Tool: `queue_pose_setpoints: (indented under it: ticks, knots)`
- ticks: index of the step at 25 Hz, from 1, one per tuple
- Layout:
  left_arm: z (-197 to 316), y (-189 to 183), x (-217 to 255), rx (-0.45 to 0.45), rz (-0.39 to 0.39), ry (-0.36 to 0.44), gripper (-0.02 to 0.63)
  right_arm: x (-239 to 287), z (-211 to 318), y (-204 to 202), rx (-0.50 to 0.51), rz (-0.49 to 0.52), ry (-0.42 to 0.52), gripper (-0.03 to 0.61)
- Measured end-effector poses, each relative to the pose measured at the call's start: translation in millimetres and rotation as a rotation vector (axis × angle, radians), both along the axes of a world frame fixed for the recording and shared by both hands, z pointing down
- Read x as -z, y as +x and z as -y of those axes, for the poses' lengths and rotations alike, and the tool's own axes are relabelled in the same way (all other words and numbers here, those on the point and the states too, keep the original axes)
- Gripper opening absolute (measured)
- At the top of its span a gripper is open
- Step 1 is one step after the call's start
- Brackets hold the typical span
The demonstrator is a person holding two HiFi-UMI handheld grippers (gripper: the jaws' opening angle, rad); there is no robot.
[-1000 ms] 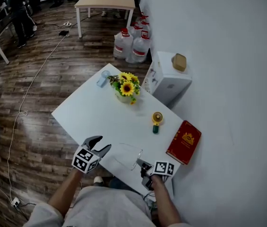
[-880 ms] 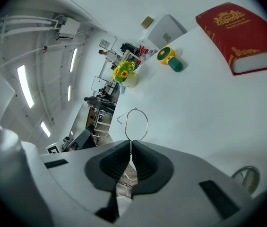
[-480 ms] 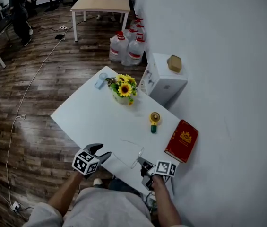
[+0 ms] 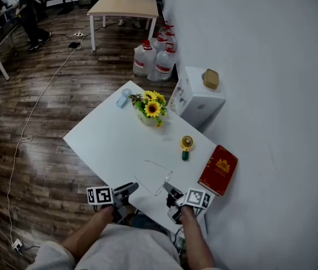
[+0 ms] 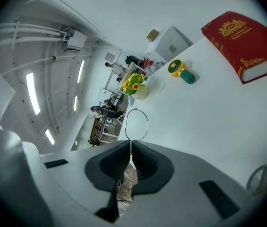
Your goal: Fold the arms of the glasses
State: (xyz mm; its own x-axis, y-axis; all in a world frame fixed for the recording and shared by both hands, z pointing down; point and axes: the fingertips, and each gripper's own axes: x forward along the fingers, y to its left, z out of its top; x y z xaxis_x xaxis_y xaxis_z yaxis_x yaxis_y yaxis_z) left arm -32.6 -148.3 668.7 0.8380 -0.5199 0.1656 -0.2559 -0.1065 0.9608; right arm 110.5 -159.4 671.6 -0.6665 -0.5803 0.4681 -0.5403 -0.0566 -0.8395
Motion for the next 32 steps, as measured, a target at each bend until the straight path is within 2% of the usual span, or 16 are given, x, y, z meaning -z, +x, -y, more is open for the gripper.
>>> queue_pose_setpoints:
  ticks: [4,8,11,16,22,28,32]
  knots:
    - [-2.4,7.5,9.4,0.072,-0.165,-0.078,0.176,9.6,4.7,-6.2,0.009,0.016,0.017,0.018]
    - [-4.0,12.4,9.7,0.114,-0.218,-0.138,0.124,12.9,4.4,-10.5,0.015,0.024,0.016,0.018]
    - [-1.1,13.0,5.7,0.126,-0.214,-0.138,0.064,12.1,3.8,-10.6,0.020,0.025,0.016,0.018]
    - [-1.0,17.4,5.9,0.122,-0.212,-0.155,0.019,10.9,-1.0,-10.1,0.029,0.029,0.015,0.018]
    - [-0.7,27.5,11.2,0.076,-0.209,-0.146,0.014,12.1,-5.9,-11.4,0.047,0.033,0.015,0.018]
    - [0.1,36.3,15.7,0.007,-0.197,-0.129,0.014,14.1,-14.0,-24.1,0.114,0.038,0.025,0.018]
    - [5.7,39.1,10.3,-0.069,-0.096,-0.032,0.014,14.1,-20.3,-36.9,0.171,0.049,0.027,0.017]
